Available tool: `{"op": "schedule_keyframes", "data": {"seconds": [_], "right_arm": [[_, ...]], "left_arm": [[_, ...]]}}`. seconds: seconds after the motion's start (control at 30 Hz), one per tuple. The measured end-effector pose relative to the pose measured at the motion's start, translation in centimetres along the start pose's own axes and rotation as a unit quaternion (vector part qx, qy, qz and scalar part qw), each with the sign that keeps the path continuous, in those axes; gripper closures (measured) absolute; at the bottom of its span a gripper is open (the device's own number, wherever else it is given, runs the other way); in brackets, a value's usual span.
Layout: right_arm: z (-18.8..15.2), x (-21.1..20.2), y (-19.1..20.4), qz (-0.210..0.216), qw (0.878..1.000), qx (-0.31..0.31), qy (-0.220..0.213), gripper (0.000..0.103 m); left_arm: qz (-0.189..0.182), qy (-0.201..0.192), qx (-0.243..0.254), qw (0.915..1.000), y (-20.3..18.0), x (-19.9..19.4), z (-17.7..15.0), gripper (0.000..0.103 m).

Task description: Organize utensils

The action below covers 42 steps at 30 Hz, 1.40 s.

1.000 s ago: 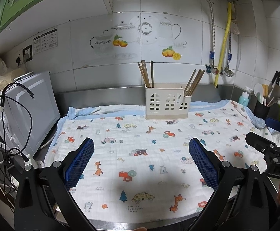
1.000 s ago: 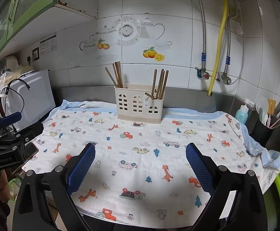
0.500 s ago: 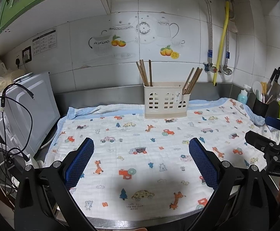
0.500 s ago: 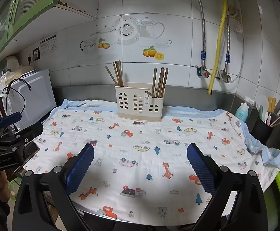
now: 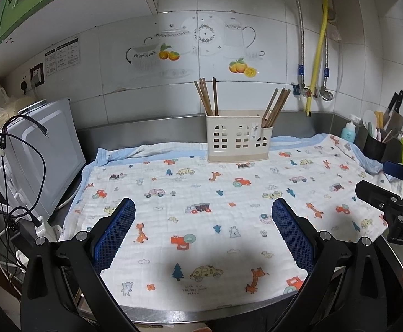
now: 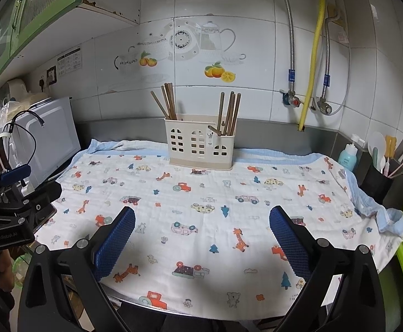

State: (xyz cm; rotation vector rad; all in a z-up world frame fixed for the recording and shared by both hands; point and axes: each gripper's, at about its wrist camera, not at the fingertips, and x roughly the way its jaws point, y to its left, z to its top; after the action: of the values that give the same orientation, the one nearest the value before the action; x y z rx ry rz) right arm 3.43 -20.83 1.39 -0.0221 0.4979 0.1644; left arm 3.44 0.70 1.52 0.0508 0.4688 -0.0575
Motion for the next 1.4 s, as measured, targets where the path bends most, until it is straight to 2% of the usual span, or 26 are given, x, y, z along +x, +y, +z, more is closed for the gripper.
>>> {"op": "schedule_keyframes", "data": {"seconds": [1.4], "right_arm": [[0.02, 0.20, 0.50, 0.009, 1.000, -0.001, 0.003, 0.008]], "left_arm": [[-0.004, 0.005, -0.001, 1.0000, -0.39, 0.07, -0.37, 0.005]]}}
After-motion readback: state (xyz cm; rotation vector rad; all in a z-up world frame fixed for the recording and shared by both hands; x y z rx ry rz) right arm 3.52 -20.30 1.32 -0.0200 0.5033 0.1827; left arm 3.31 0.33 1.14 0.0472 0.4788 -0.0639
